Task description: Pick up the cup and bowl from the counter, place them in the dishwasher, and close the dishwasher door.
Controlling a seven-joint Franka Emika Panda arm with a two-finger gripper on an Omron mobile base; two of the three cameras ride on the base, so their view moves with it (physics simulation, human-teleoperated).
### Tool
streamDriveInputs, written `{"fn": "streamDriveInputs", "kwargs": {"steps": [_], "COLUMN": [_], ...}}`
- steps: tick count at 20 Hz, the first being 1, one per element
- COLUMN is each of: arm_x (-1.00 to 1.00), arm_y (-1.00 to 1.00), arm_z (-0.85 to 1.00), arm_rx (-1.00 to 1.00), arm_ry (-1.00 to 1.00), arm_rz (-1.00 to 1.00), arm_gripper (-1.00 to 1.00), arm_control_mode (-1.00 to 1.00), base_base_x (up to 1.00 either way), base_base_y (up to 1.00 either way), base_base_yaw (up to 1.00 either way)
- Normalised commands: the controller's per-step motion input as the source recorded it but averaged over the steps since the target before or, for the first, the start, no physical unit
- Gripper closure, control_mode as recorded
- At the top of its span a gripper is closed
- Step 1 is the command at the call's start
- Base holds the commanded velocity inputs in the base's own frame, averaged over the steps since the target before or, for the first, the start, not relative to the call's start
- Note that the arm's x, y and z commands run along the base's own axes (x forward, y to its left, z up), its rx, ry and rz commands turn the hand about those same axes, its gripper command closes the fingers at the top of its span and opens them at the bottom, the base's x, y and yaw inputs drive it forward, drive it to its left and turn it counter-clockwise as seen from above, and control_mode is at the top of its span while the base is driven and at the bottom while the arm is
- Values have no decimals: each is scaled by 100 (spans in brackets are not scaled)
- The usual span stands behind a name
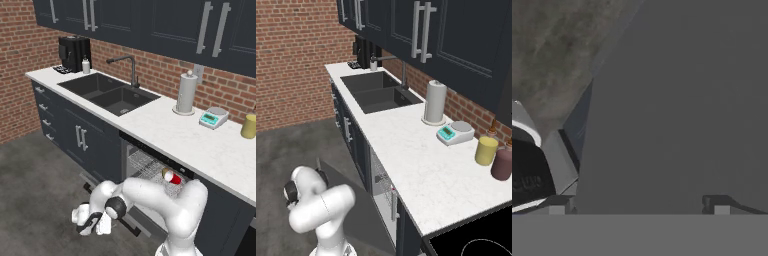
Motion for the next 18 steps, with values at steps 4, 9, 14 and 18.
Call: {"fn": "streamDriveInputs", "kwargs": {"steps": [4, 9, 14, 18], "arm_x": [100, 100, 100, 100], "arm_y": [-100, -100, -100, -100], "arm_z": [-11, 15, 42, 39], "arm_rx": [-2, 0, 0, 0], "arm_ry": [1, 0, 0, 0], "arm_rz": [0, 0, 0, 0], "arm_gripper": [-100, -100, -100, -100], "arm_control_mode": [-100, -100, -100, -100], "base_base_x": [0, 0, 0, 0], "base_base_y": [0, 0, 0, 0], "base_base_yaw": [0, 0, 0, 0]}}
